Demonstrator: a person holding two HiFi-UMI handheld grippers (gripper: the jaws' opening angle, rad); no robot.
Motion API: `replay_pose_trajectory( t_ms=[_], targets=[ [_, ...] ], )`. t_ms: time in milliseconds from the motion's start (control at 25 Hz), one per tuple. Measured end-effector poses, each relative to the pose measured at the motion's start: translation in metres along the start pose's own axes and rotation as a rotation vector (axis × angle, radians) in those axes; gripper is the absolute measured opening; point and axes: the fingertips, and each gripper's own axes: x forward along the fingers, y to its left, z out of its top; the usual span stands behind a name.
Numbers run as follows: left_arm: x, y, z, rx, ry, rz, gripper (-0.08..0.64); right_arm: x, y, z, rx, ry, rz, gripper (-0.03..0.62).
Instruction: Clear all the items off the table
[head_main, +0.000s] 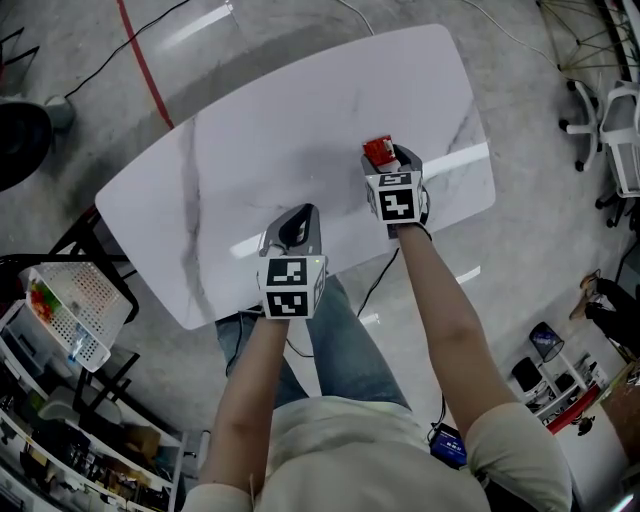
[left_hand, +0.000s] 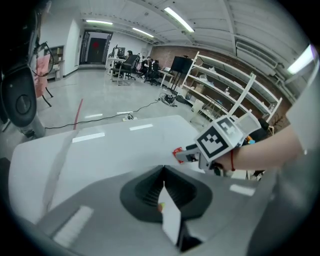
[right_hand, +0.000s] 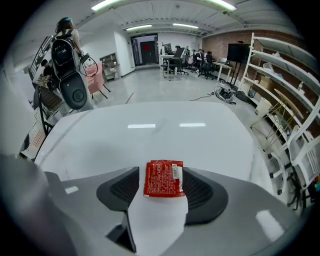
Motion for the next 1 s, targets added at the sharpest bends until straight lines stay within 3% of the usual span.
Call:
replay_pose_trajectory(
  t_ms=[600,680,760,1000],
  targets=[
    [0.004,0.003,-0.002,-0.004,0.004,0.005,0.009,0.017,-0.002,-0.005,-0.040,0.015,0.000,0.249],
    [0.004,0.002,-0.003,-0.003,0.004,0.006,0.009,0.017,-0.001,-0.004,-0.066,0.014,-0.004,0.216],
    [0.004,0.000,-0.003,0.000,0.005,0.003,0.009,0.016,-0.006,-0.003,-0.082,0.020,-0.036,0.026],
    [0.000,-0.001,-0.004,0.004,0.001,0.000,0.009,0.012,-0.005,-0.005,-0.072,0.042,-0.029,0.025]
  ],
)
